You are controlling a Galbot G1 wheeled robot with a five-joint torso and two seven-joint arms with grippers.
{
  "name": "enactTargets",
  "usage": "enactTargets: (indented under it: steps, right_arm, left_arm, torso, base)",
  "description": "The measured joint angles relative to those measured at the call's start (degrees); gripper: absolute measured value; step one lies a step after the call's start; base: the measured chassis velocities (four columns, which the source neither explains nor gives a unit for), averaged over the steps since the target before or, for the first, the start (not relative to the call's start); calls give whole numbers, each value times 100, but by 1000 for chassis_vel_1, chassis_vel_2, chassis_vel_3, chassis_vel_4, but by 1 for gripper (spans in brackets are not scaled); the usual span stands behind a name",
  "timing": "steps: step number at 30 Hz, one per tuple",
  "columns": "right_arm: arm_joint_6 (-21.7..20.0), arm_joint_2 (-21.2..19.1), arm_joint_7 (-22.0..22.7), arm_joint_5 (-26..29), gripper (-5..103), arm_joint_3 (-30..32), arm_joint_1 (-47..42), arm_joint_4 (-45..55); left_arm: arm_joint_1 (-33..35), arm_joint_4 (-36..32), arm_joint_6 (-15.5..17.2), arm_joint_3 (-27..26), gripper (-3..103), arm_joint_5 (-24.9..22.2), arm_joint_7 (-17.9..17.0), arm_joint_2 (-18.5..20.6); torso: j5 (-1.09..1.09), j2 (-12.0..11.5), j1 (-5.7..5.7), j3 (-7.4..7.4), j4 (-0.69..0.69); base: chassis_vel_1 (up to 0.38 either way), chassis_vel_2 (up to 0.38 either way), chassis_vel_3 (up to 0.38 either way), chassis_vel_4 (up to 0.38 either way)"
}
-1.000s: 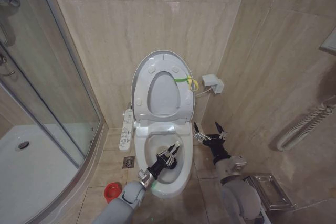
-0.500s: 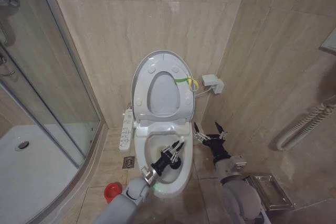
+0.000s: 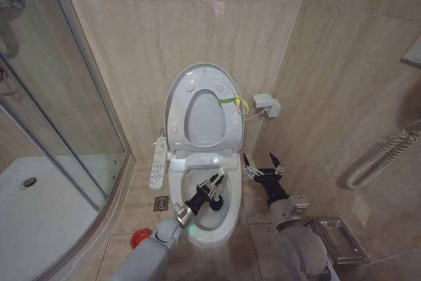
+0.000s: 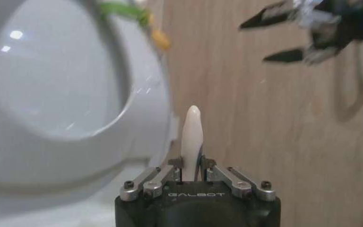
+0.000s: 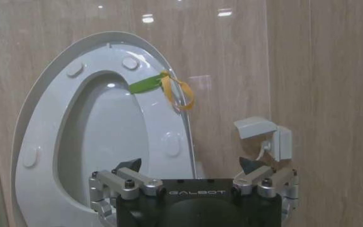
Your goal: Open the toilet lid, clean the toilet bowl with a toilet brush, close the toilet lid, and flush.
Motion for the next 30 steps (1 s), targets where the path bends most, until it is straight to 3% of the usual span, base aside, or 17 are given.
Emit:
enactTargets:
  steps: [4,14,23,30]
  right_arm:
    - [0,0,0,0,100,0,0,0]
    - [0,0,0,0,100,0,0,0]
    - [0,0,0,0,100,0,0,0]
    - [0,0,0,0,100,0,0,0]
  left_arm:
    - [53,-103,-5,138,18,0,27,-25]
    - [-143,535,-13,-4,18,-157,154,25]
    - [25,-192,1,166,18,-168,129,10]
    - [43,218,-8,155,18,-187,148,-13]
  torso:
    - [0,0,0,0,1]
    - [0,0,0,0,2]
    - [0,0,-1,0,0]
    - [-1,0,-1,0,1]
  base:
    - [0,0,0,0]
    - [0,0,0,0]
    - [0,0,0,0]
    - [0,0,0,0]
